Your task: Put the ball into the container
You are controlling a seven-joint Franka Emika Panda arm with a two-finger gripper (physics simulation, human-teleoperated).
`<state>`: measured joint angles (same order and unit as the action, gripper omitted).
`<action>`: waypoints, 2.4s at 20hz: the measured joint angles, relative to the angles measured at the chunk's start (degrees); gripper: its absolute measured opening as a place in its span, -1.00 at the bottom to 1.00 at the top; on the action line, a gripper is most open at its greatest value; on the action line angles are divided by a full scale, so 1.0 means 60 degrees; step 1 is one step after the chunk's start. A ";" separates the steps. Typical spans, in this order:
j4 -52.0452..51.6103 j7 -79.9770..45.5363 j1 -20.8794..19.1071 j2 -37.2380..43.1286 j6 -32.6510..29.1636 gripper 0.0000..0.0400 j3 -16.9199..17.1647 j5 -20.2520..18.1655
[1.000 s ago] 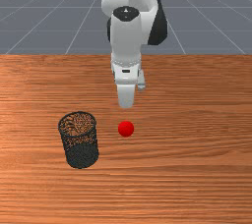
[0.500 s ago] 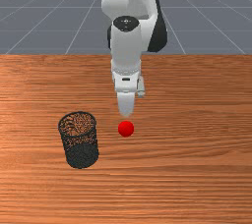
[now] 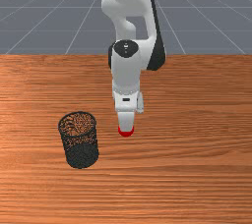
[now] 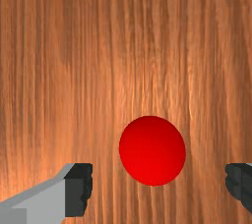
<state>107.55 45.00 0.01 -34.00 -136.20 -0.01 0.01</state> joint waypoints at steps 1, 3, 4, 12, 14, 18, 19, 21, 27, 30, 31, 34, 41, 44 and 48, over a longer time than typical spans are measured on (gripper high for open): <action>0.0038 0.0000 0.0000 -0.0063 -0.0144 1.00 0.0000 0.0000; -0.0095 0.0000 0.0000 -0.0276 -0.0129 1.00 0.0000 0.0000; -0.0137 0.0000 0.0000 -0.0396 -0.0189 1.00 0.0000 0.0000; -0.0439 0.0003 -0.0003 -0.1245 -0.0712 0.40 0.0001 0.0001; -0.0348 0.0002 -0.0005 -0.1205 -0.0836 0.40 0.0002 0.0000; 0.0183 -0.0002 -0.0004 -0.0792 -0.1398 0.40 0.0006 0.0002; 0.0618 -0.0002 -0.0005 -0.0441 -0.1894 0.40 0.0008 0.0000; 0.0861 -0.0002 -0.0006 0.0159 -0.1688 0.40 0.0008 0.0000; 0.1182 -0.0003 -0.0005 0.1531 -0.0941 0.40 0.0008 0.0000; 0.1180 -0.0004 -0.0005 0.2031 -0.0506 0.40 0.0008 0.0000; 0.0868 -0.0004 -0.0003 0.2021 0.0116 0.40 0.0007 0.0001; 0.0715 -0.0005 -0.0002 0.2275 0.0621 0.40 0.0006 0.0001; 0.0263 0.2681 -0.1069 0.2032 0.0948 0.40 0.0209 -0.0015; 0.0037 0.2846 -0.1462 0.1874 0.1033 0.40 0.0429 -0.0106; -0.0863 0.2586 -0.1567 0.1349 0.1750 0.40 0.0568 -0.0101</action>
<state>102.37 60.52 -9.39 -25.91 -125.70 3.40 -0.60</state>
